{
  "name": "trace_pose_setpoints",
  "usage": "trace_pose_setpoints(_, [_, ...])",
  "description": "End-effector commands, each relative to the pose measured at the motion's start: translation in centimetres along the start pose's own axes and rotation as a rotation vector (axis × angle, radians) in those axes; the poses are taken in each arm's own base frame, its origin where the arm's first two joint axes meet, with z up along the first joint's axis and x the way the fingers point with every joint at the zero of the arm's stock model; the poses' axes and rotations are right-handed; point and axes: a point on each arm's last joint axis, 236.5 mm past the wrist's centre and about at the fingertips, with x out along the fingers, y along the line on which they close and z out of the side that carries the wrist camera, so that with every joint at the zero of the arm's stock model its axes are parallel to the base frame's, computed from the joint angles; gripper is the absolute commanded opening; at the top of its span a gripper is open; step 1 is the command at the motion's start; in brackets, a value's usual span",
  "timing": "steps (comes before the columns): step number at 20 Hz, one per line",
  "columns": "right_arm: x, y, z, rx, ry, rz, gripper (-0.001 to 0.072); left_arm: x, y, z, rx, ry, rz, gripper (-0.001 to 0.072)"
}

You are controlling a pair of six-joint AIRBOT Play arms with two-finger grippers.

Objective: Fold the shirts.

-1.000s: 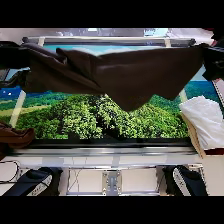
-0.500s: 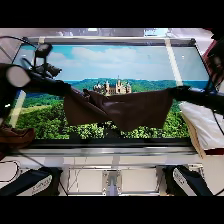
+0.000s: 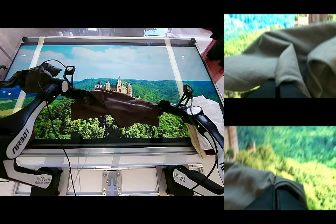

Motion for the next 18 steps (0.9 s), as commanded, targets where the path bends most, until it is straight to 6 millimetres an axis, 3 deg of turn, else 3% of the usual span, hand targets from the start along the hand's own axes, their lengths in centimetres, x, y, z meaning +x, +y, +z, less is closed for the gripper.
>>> trace_pose_setpoints(1, [0.3, -0.6, 5.6, -0.037, -0.257, -0.1, 0.0026, 0.1, -0.2, 4.5, -0.027, -0.149, -0.002, 0.0014])
trace_pose_setpoints(3, [-0.4, -0.2, 8.0, -0.043, -0.333, -0.107, 0.0028, -1.4, -0.6, 7.2, -0.029, -0.211, -0.014, 0.0015])
trace_pose_setpoints(4, [-0.7, -0.1, 8.8, -0.043, -0.355, -0.109, 0.0071, -2.1, -0.8, 8.2, -0.032, -0.234, -0.019, 0.0021])
trace_pose_setpoints(5, [-0.9, 0.0, 9.4, -0.042, -0.369, -0.109, 0.0208, -2.8, -0.9, 9.2, -0.033, -0.254, -0.023, 0.0156])
trace_pose_setpoints(6, [-1.1, 0.1, 9.9, -0.043, -0.382, -0.109, 0.035, -3.5, -1.0, 9.9, -0.036, -0.262, -0.026, 0.0423])
trace_pose_setpoints(7, [-1.2, 0.3, 10.2, -0.044, -0.387, -0.104, 0.0377, -4.2, -1.0, 10.1, -0.034, -0.246, -0.019, 0.0646])
trace_pose_setpoints(8, [-1.5, 0.3, 10.6, -0.043, -0.397, -0.103, 0.0377, -5.1, -0.6, 10.1, -0.022, -0.22, 0.0, 0.0693])
trace_pose_setpoints(11, [-4.0, -1.0, 12.0, -0.091, -0.408, -0.117, 0.0365, -9.3, 3.6, 8.9, 0.067, -0.137, 0.191, 0.0693])
trace_pose_setpoints(12, [-4.7, -1.6, 11.6, -0.087, -0.369, -0.111, 0.0364, -10.9, 5.2, 8.5, 0.074, -0.121, 0.252, 0.0693])
trace_pose_setpoints(15, [-5.1, -3.5, 4.8, -0.02, -0.045, -0.035, 0.0366, -12.8, 7.6, 5.5, -0.012, -0.099, 0.268, 0.0686])
trace_pose_setpoints(16, [-5.1, -4.3, 2.7, 0.005, 0.026, -0.029, 0.0366, -12.6, 8.1, 3.6, -0.048, -0.083, 0.27, 0.0644])
trace_pose_setpoints(18, [-4.7, -5.8, -0.1, 0.056, 0.08, -0.045, 0.0366, -11.5, 8.2, -1.9, -0.102, -0.023, 0.258, 0.064])
